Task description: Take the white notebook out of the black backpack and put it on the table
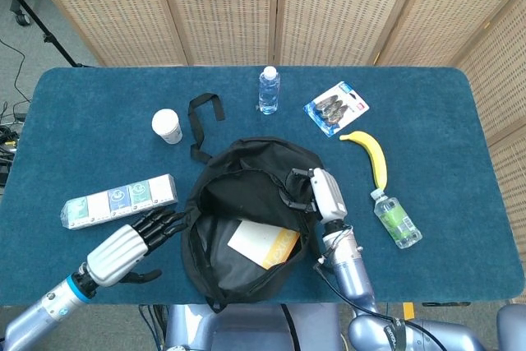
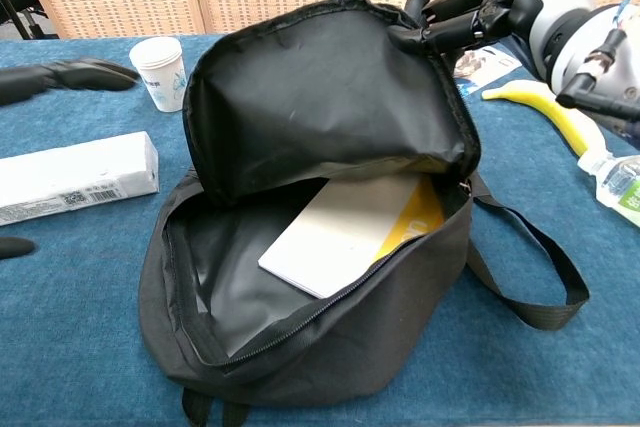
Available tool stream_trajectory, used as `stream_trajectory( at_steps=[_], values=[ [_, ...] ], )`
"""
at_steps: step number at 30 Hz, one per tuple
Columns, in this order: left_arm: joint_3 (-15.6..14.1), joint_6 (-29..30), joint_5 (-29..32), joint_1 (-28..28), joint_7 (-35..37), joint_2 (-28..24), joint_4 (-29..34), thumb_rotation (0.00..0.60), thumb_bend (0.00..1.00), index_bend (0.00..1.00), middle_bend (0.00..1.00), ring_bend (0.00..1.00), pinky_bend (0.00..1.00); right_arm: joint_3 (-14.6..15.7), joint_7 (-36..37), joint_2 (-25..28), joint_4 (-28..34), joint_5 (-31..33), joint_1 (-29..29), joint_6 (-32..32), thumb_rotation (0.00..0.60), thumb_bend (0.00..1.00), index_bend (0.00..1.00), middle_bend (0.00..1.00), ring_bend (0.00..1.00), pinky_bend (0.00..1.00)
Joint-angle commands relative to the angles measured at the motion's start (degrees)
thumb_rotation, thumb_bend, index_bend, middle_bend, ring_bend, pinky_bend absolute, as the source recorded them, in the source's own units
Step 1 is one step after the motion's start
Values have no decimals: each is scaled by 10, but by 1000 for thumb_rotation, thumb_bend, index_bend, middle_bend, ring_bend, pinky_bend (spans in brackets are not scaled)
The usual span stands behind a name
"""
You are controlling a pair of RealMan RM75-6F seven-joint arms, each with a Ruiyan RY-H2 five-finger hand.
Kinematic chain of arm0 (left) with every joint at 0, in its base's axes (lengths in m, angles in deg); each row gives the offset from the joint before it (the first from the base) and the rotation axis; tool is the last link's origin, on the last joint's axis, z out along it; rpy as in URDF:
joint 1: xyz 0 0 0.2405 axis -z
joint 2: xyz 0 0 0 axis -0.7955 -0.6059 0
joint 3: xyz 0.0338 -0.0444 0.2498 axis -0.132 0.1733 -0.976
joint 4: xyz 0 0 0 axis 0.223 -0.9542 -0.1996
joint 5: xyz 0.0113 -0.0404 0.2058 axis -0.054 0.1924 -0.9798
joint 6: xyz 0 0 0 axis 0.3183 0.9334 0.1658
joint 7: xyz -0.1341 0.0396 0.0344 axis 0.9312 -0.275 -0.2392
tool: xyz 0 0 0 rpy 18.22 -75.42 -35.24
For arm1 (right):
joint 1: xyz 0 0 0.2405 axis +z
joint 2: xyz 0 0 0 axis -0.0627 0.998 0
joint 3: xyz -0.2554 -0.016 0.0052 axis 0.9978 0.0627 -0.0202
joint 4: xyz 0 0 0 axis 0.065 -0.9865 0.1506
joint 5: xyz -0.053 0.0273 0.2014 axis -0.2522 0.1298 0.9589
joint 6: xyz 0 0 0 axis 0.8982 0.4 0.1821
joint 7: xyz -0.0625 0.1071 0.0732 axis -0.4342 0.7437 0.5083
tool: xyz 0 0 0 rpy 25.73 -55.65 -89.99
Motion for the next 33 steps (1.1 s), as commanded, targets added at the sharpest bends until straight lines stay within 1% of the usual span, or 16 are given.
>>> stream_trajectory(
  at_steps=[1, 4, 7, 11, 15, 19, 24, 30, 33],
  values=[
    [8, -29, 9, 25, 2, 27, -8, 600, 216, 0, 0, 0, 1, -14, 4, 2, 18, 30, -1, -1, 600, 811, 690, 664, 540, 619],
    [13, -56, 16, 44, 1, 53, -14, 600, 216, 0, 0, 0, 3, -19, 1, 4, 25, 42, 0, 0, 600, 812, 690, 664, 541, 618],
    [17, -92, 25, 66, -11, 91, -25, 600, 217, 0, 0, 0, 3, -20, 1, 8, 29, 46, 0, 1, 600, 812, 690, 664, 541, 619],
    [19, -120, 34, 84, -24, 132, -40, 600, 216, 0, 0, 0, 3, -19, 7, 16, 34, 46, -1, -5, 600, 812, 690, 664, 541, 619],
    [18, -155, 54, 104, -46, 178, -55, 600, 216, 0, 0, 0, 18, -18, 37, 31, 37, 32, -4, -27, 600, 813, 690, 664, 541, 619],
    [26, -164, 75, 111, -71, 204, -67, 600, 217, 0, 0, 0, 18, -13, 61, 41, 36, 18, -8, -40, 600, 813, 690, 664, 541, 619],
    [34, -194, 106, 127, -85, 237, -83, 600, 217, 0, 0, 0, 19, -10, 81, 52, 42, 10, -10, -54, 600, 812, 693, 666, 541, 619],
    [44, -218, 141, 143, -111, 289, -120, 600, 217, 8, 0, 0, 18, -11, 98, 65, 51, 10, -8, -65, 600, 814, 693, 667, 541, 619],
    [51, -228, 159, 153, -120, 320, -149, 600, 216, 8, 0, 0, 18, -10, 106, 73, 57, 13, -10, -68, 600, 814, 693, 667, 540, 619]
  ],
)
